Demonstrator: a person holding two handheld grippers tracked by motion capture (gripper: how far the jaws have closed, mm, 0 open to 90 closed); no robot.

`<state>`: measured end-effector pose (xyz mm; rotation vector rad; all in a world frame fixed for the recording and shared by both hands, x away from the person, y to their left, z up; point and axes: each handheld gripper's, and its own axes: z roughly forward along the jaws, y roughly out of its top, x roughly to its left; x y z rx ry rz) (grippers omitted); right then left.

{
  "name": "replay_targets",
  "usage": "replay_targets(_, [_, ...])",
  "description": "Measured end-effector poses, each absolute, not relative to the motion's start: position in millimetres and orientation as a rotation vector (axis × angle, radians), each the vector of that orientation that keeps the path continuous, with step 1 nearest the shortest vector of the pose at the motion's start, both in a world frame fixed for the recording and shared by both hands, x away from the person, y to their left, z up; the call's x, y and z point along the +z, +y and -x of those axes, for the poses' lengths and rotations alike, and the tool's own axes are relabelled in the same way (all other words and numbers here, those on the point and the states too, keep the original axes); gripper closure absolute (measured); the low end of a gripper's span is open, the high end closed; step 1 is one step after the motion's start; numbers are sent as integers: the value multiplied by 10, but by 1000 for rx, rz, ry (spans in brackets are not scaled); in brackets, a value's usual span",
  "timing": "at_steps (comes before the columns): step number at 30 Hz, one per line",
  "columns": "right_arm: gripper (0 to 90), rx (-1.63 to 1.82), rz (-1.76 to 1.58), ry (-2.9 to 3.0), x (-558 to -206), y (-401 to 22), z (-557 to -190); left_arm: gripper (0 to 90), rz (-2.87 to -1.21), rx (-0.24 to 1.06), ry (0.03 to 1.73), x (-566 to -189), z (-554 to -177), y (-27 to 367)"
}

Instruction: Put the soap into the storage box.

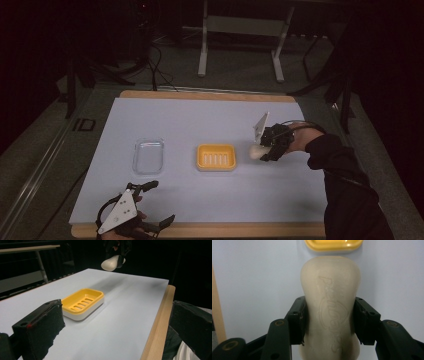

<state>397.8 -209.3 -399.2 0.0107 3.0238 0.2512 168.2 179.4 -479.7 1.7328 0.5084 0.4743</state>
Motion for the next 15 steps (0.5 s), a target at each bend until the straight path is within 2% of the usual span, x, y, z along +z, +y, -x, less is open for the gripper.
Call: replay_targets(15, [495,283,66,3042,-4039,-1740,-4047,0,-1732,482,512,-4795,-1655,1812])
